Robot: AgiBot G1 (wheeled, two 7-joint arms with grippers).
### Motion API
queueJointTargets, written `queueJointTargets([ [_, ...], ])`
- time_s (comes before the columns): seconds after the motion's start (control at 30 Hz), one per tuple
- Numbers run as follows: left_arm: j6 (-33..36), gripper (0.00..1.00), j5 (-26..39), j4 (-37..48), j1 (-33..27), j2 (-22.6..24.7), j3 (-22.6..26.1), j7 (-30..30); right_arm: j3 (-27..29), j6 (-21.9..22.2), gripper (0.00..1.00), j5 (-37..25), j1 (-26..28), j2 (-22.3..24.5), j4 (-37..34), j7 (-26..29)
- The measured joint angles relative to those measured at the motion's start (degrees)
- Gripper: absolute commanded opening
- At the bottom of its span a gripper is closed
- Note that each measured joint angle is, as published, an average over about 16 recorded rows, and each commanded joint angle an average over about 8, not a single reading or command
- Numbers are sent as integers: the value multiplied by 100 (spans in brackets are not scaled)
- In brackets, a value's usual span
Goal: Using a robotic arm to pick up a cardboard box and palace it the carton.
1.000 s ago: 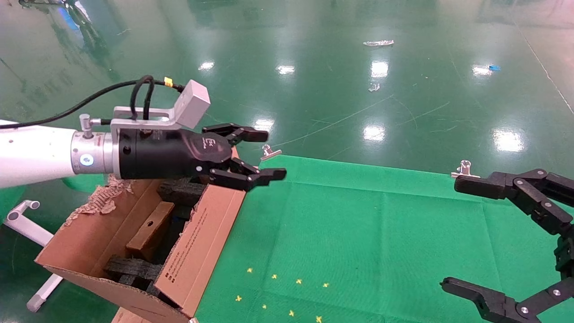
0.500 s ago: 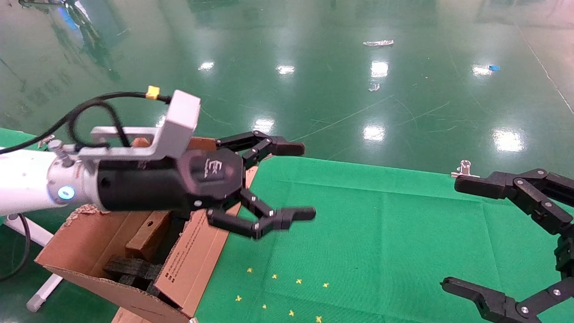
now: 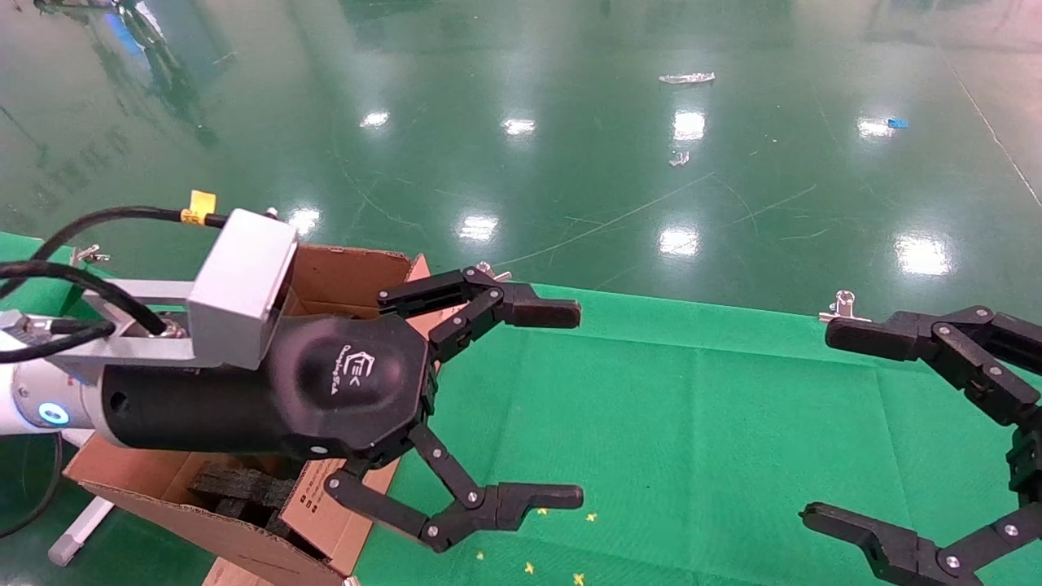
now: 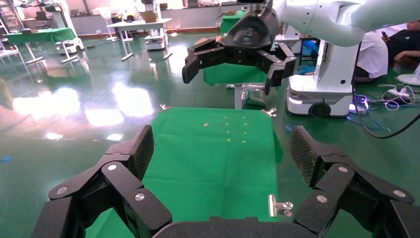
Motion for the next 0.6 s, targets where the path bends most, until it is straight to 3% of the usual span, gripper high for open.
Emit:
queueJointTargets([
  [0.6,-34,100,40,84,-81,0,93,-11,0,0,100,1,0,0,0,0],
])
